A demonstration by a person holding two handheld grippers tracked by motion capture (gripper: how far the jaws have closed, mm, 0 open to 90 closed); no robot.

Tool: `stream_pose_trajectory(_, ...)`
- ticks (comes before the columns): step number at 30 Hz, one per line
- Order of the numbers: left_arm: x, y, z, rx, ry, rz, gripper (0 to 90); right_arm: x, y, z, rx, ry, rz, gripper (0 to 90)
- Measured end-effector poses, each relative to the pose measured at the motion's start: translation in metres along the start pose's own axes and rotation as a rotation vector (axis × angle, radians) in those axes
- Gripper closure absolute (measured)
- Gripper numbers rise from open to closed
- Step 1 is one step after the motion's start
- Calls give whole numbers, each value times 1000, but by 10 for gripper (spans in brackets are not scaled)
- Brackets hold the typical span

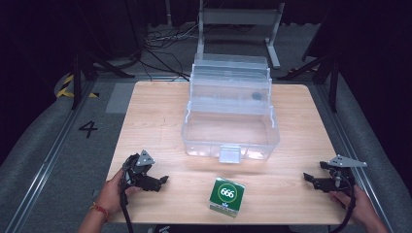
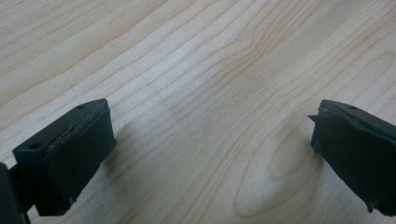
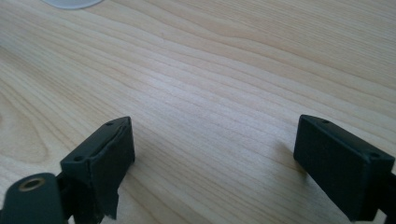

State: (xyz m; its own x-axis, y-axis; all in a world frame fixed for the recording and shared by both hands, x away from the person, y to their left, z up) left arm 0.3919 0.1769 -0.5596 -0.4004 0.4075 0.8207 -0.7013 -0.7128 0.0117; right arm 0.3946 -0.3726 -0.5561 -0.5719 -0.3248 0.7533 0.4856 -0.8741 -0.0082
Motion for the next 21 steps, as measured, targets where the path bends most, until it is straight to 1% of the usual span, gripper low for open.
stream_pose_trajectory(2, -1, -1, 1, -15, 5, -9, 0, 1, 2, -1, -15, 0, -14, 122)
stream_pose_trajectory(5, -1, -1, 1, -19, 5, -11, 1, 3, 3, -3, -19, 2, -16, 121)
stream_pose_trajectory(9, -1, -1, 1, -19, 5, -11, 1, 3, 3, -4, -24, 1, -22, 119)
stream_pose_trajectory(11, -1, -1, 1, -19, 5, -10, 0, 4, 3, -4, -19, 2, -25, 119)
stream_pose_trajectory(13, 0, 0, 0, -8, 1, -6, 3, 4, 3, -4, -13, 3, -30, 120)
stream_pose_trajectory(15, 0, 0, 0, 4, 1, 1, 4, 7, 1, -5, 23, 20, -78, 124)
stream_pose_trajectory(16, 1, 1, -2, -4, 1, 2, 5, 8, -1, -4, 41, 29, -104, 134)
stream_pose_trajectory(17, 2, 1, -3, -2, -4, 2, 5, 9, -6, -3, 65, 34, -114, 153)
stream_pose_trajectory(19, 5, 3, -6, -4, -27, -9, 5, 9, -13, -2, 92, 25, -104, 151)
stream_pose_trajectory(20, 6, 2, -7, -15, -35, -8, 5, 9, -16, -1, 104, 16, -93, 154)
stream_pose_trajectory(21, 6, 4, -8, -15, -44, -17, 5, 9, -18, -2, 105, 7, -78, 155)
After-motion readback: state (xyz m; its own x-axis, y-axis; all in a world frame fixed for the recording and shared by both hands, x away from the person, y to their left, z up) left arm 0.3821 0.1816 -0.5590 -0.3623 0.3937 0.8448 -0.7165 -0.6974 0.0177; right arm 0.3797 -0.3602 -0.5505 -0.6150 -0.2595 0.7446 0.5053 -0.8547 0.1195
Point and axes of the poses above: each handheld gripper's, and its own axes: x roughly backward along the jaws, z roughly out of its top, y roughly to its right, the point moved 10 cm from there along -x, roughly forward along the jaws, and after that the axes turned 6 degrees about -y, right-handed, at the moved point
